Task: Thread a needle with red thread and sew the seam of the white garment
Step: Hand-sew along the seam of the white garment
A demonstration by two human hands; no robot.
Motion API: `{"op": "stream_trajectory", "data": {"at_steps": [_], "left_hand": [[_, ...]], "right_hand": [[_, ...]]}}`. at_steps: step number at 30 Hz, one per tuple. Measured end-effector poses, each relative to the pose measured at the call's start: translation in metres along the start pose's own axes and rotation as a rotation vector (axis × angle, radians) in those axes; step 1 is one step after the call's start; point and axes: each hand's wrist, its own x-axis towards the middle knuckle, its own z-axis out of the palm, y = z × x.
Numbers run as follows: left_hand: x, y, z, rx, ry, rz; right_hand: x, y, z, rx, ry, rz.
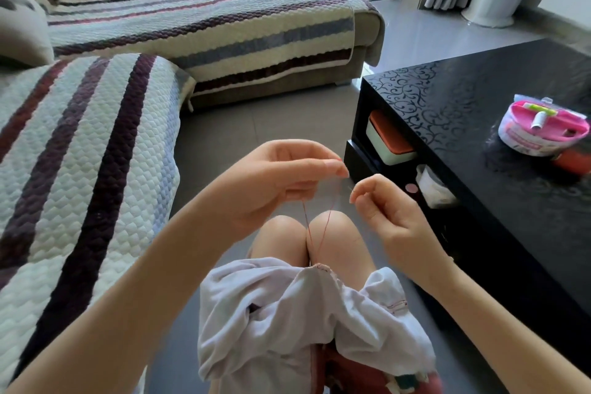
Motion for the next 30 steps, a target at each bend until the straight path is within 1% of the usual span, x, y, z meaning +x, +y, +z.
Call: {"op": "stream_trajectory", "data": {"at_steps": [3,7,11,13,15,17,19,21,23,25,27,30], "left_hand": [[0.002,0.005,0.001,0.041,-0.034,0.026],[0.003,0.002,-0.005,0.039,0.014,0.007],[0.006,-0.015,-0.014,-0.011,0.120,-0.061],[0.005,-0.026,-0.015,0.006,0.172,-0.107],[0.002,-0.040,-0.012,0.084,0.218,-0.159],[-0.005,-0.055,-0.007,0.117,0.220,-0.226],[-0.014,-0.071,-0.001,0.106,0.156,-0.309],[-0.022,-0.082,0.003,0.148,0.079,-0.386],[-0.029,-0.090,0.005,0.211,0.042,-0.443],[-0.033,-0.094,0.004,0.197,0.011,-0.477],[-0.035,-0.095,0.005,0.123,0.000,-0.469],[-0.034,-0.097,0.008,-0.041,0.053,-0.447]], "right_hand": [[0.004,0.002,0.012,0.002,-0.072,-0.017],[0.000,-0.005,0.021,0.162,-0.164,-0.102],[-0.001,-0.016,0.021,0.343,-0.119,-0.104],[0.001,-0.024,0.017,0.303,-0.063,-0.105],[0.006,-0.027,0.010,0.219,0.002,-0.105],[0.012,-0.030,0.001,0.198,0.024,-0.068],[0.018,-0.034,-0.007,0.173,0.012,-0.030],[0.025,-0.036,-0.016,0.166,-0.009,0.025],[0.035,-0.034,-0.026,0.292,-0.057,0.137],[0.050,-0.031,-0.036,0.480,-0.117,0.261],[0.068,-0.023,-0.044,0.621,-0.134,0.366],[0.098,-0.005,-0.051,0.666,-0.089,0.464]]}}
